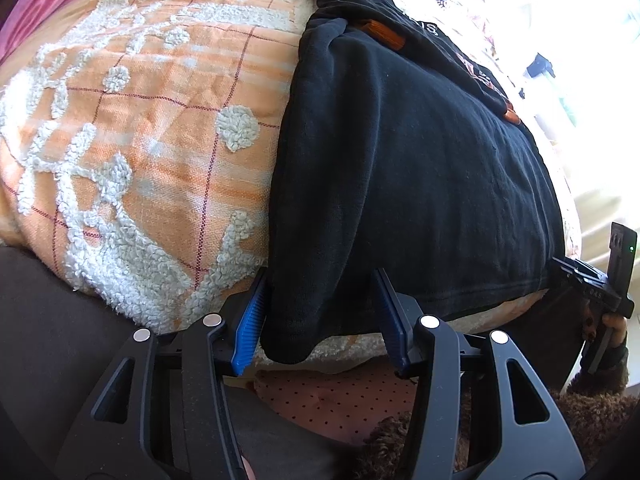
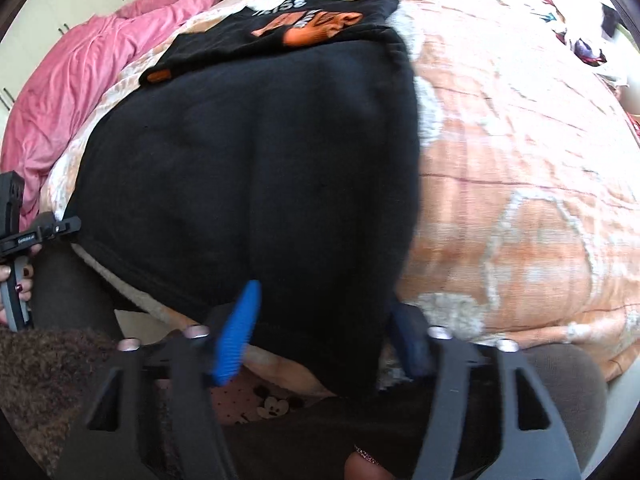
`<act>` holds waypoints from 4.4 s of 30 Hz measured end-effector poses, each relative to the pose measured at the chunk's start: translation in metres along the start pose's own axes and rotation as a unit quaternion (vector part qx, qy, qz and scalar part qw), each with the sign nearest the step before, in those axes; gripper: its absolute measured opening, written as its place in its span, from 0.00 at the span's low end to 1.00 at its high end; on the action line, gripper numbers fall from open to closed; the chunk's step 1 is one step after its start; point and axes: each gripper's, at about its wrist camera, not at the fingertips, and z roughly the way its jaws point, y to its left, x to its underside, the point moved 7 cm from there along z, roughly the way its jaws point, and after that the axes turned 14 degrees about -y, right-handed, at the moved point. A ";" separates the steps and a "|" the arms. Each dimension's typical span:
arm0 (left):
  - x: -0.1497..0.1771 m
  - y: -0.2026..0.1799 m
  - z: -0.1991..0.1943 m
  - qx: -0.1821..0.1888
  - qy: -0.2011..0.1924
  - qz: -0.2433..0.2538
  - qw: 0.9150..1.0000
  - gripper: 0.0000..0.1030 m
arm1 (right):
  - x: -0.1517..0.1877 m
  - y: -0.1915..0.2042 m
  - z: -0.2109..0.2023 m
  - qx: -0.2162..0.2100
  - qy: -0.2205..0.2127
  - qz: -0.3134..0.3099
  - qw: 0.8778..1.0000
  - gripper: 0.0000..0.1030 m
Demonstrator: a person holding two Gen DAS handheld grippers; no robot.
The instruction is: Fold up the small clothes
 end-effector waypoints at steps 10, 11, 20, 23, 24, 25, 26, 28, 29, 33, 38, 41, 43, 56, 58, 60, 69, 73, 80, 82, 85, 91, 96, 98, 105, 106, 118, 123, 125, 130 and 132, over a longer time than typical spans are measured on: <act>-0.002 -0.001 0.005 0.006 0.003 -0.006 1.000 0.41 | -0.014 0.005 -0.024 -0.062 -0.074 0.006 0.995 0.10; -0.002 0.000 0.005 0.008 0.003 -0.013 1.000 0.41 | -0.017 0.005 -0.028 -0.069 -0.085 0.011 0.994 0.10; -0.002 0.008 0.001 0.002 0.002 -0.054 0.999 0.27 | -0.060 0.009 -0.067 -0.118 -0.202 0.049 0.971 0.09; -0.002 0.008 -0.002 0.009 0.002 -0.069 0.998 0.20 | -0.071 0.006 -0.071 -0.120 -0.219 0.054 0.967 0.06; -0.003 0.007 -0.003 0.014 0.002 -0.073 0.997 0.15 | -0.073 0.005 -0.072 -0.121 -0.222 0.056 0.966 0.06; -0.002 0.006 -0.004 0.019 0.003 -0.077 0.997 0.13 | -0.076 0.004 -0.072 -0.115 -0.225 0.054 0.966 0.06; -0.003 0.005 -0.005 0.022 0.002 -0.080 0.997 0.10 | -0.077 0.003 -0.074 -0.114 -0.227 0.053 0.966 0.06; -0.003 0.004 -0.009 0.027 -0.001 -0.082 0.996 0.06 | -0.080 0.000 -0.076 -0.115 -0.234 0.058 0.964 0.06; -0.005 0.003 -0.012 0.030 -0.006 -0.086 0.996 0.05 | -0.082 -0.002 -0.078 -0.116 -0.238 0.063 0.962 0.06; -0.023 -0.001 -0.026 0.046 -0.035 -0.096 0.994 0.03 | -0.088 -0.008 -0.082 -0.109 -0.249 0.068 0.960 0.06; -0.058 -0.008 -0.045 0.059 -0.086 -0.089 0.991 0.03 | -0.097 -0.010 -0.084 -0.106 -0.264 0.072 0.956 0.06; -0.074 -0.012 -0.049 0.059 -0.106 -0.078 0.990 0.03 | -0.106 -0.011 -0.085 -0.104 -0.276 0.076 0.953 0.06; -0.083 -0.011 -0.050 0.062 -0.115 -0.079 0.988 0.03 | -0.113 -0.013 -0.085 -0.103 -0.281 0.078 0.951 0.06; -0.150 -0.018 -0.053 0.067 -0.184 -0.083 0.977 0.03 | -0.159 -0.014 -0.079 -0.078 -0.305 0.069 0.946 0.06; -0.156 -0.019 -0.053 0.067 -0.190 -0.081 0.976 0.03 | -0.164 -0.015 -0.078 -0.075 -0.306 0.071 0.946 0.06; -0.164 -0.020 -0.053 0.069 -0.196 -0.079 0.975 0.03 | -0.167 -0.016 -0.077 -0.071 -0.306 0.069 0.947 0.06; -0.188 -0.027 -0.050 0.073 -0.211 -0.075 0.972 0.03 | -0.178 -0.018 -0.072 -0.053 -0.308 0.065 0.948 0.06; -0.195 -0.030 -0.049 0.069 -0.217 -0.070 0.971 0.03 | -0.186 -0.018 -0.069 -0.052 -0.308 0.068 0.947 0.06; -0.208 -0.032 -0.044 0.066 -0.226 -0.068 0.969 0.03 | -0.201 -0.019 -0.062 -0.042 -0.312 0.069 0.947 0.06; -0.211 -0.032 -0.042 0.066 -0.228 -0.068 0.969 0.03 | -0.204 -0.021 -0.060 -0.039 -0.312 0.071 0.947 0.06; -0.218 -0.033 -0.039 0.065 -0.228 -0.068 0.969 0.03 | -0.209 -0.024 -0.055 -0.036 -0.311 0.076 0.947 0.06; -0.228 -0.032 -0.031 0.061 -0.228 -0.068 0.969 0.03 | -0.219 -0.029 -0.045 -0.029 -0.305 0.078 0.949 0.06; -0.237 -0.028 -0.020 0.051 -0.225 -0.068 0.971 0.03 | -0.230 -0.029 -0.035 -0.025 -0.301 0.075 0.950 0.06; -0.240 -0.026 -0.015 0.049 -0.223 -0.070 0.971 0.03 | -0.235 -0.030 -0.029 -0.018 -0.298 0.072 0.952 0.06; -0.254 -0.020 0.002 0.033 -0.222 -0.065 0.972 0.03 | -0.250 -0.036 -0.007 -0.004 -0.288 0.072 0.955 0.06; -0.256 -0.020 0.004 0.028 -0.222 -0.063 0.973 0.03 | -0.253 -0.037 -0.003 -0.001 -0.287 0.072 0.955 0.06; -0.267 -0.013 0.049 -0.007 -0.216 -0.029 0.976 0.03 | -0.260 -0.059 0.061 0.025 -0.247 0.086 0.965 0.06; -0.264 -0.014 0.059 -0.009 -0.216 -0.013 0.976 0.04 | -0.252 -0.064 0.080 0.042 -0.231 0.079 0.969 0.08; -0.262 -0.016 0.061 -0.014 -0.215 -0.005 0.976 0.07 | -0.250 -0.062 0.083 0.047 -0.231 0.071 0.969 0.10; -0.260 -0.015 0.057 -0.025 -0.223 -0.002 0.974 0.33 | -0.247 -0.064 0.078 0.076 -0.243 0.057 0.965 0.47; -0.257 -0.016 0.056 -0.028 -0.222 0.001 0.975 0.33 | -0.245 -0.062 0.072 0.075 -0.251 0.054 0.964 0.47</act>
